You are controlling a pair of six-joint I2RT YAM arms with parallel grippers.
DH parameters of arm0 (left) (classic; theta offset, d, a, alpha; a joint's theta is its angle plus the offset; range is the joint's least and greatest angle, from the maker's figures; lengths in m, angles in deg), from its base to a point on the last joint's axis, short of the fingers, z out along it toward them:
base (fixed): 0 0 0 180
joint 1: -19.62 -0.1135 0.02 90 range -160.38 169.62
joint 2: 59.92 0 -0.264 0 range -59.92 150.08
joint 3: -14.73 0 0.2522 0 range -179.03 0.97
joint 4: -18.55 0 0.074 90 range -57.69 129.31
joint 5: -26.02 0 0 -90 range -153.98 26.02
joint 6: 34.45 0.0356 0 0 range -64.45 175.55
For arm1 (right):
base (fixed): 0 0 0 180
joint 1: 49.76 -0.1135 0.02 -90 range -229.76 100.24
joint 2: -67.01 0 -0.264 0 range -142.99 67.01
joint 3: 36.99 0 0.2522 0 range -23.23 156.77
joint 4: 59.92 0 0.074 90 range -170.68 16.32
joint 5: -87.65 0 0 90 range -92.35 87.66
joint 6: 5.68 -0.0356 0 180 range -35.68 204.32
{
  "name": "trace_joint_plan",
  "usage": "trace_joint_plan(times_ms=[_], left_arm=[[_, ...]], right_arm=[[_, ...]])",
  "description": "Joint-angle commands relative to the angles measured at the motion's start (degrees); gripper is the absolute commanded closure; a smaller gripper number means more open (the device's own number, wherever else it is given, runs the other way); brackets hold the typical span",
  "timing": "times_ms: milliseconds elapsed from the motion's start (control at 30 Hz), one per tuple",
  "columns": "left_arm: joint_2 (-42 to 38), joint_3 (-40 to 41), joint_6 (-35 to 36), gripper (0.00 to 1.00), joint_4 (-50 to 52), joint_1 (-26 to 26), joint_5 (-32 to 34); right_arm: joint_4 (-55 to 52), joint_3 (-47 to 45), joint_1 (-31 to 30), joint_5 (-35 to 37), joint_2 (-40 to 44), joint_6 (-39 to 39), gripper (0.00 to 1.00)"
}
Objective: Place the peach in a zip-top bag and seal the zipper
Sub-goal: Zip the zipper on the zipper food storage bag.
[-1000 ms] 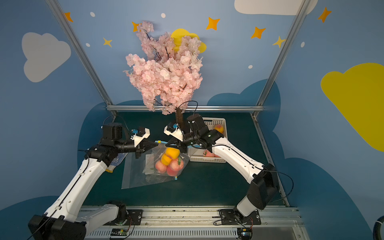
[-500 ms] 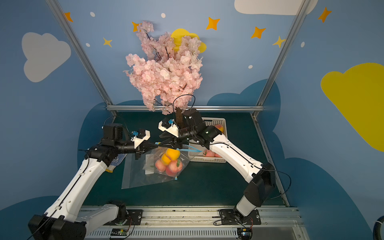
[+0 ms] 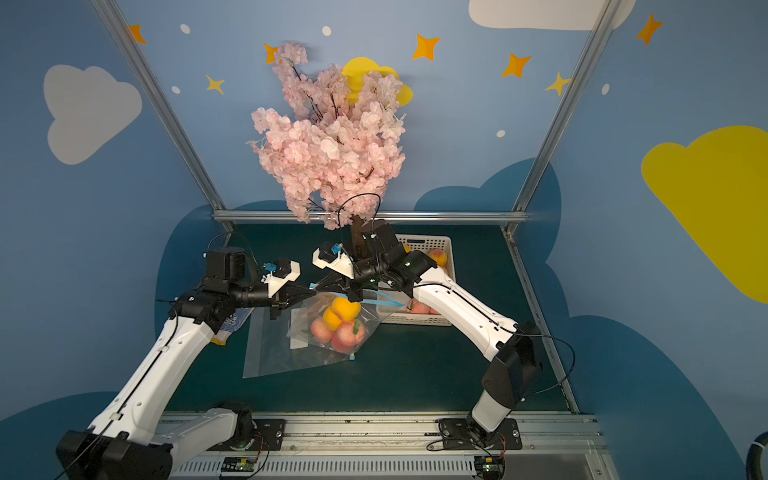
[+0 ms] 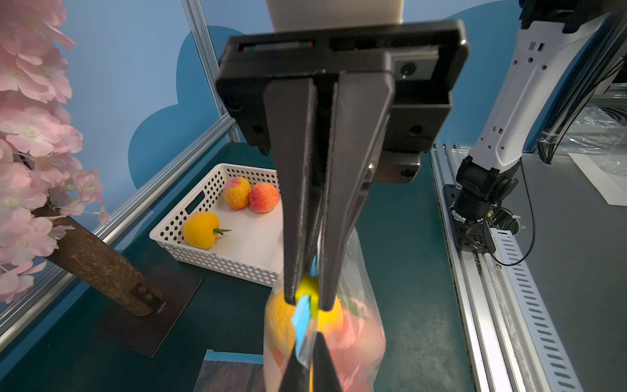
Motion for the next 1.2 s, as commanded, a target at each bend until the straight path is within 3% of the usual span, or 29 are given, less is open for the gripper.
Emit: trace_joint_plan(times_ms=[0,100,333,700,1167], left_arm=[[-1.37,0.49,-1.12,0.74,-0.68,0.12,-0.71],[-1.55,0.96,-1.69,0.71,-1.88,0.21,-1.14],[-0.76,0.58,-1.27,0.97,-1.30,0.32,-1.55],[-1.38,1.67,-5.72,0.97,-5.97,-2.65,7.81],[-0.45,4.15,-13.52,0.97,-15.24,-5.86,22.78]], right_arm=[[-1.94,1.71,-0.18,-0.98,0.12,1.34,1.00],[-1.37,1.61,-0.28,-1.23,0.34,1.22,1.00],[-1.97,1.14,-0.29,-0.96,0.64,2.37,1.00],[-5.94,-7.88,3.18,13.35,7.61,10.77,1.00],[-10.69,-19.66,12.65,21.45,17.43,12.97,1.00]])
